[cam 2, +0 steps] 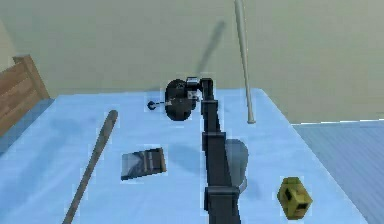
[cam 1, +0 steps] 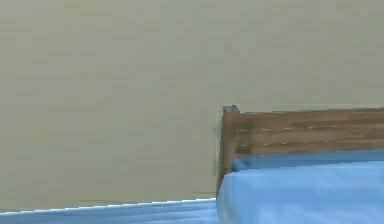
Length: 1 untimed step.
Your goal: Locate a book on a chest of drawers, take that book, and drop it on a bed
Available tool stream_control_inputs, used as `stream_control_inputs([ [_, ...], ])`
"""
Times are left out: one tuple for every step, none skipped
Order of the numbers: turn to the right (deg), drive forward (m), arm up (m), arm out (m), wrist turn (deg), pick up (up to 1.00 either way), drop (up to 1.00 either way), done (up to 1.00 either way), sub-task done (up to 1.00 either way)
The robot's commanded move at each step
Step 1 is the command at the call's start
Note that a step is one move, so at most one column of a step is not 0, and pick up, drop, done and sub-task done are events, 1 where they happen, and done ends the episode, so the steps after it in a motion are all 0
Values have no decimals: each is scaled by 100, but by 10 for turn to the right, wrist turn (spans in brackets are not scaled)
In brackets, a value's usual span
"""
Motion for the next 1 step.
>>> stream_control_inputs([
  [0, 0, 0, -8, 0, 0, 0, 0, 0],
])
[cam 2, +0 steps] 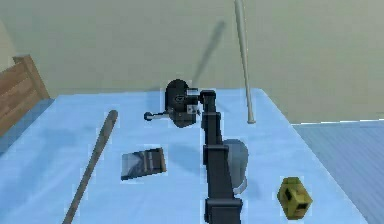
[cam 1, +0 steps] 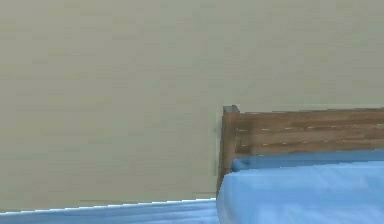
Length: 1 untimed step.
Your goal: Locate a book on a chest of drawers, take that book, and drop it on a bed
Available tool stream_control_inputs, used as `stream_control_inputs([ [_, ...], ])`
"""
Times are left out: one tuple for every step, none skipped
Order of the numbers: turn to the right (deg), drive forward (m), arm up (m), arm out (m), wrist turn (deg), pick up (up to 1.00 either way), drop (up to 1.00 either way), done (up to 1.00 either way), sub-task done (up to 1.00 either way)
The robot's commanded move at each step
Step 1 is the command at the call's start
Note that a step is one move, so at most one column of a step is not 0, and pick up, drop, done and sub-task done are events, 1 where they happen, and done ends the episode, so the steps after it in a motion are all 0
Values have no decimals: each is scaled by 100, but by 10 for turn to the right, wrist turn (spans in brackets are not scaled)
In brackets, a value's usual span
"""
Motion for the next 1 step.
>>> stream_control_inputs([
  [0, 0, 0, 0, 0, 0, 0, 100, 0],
])
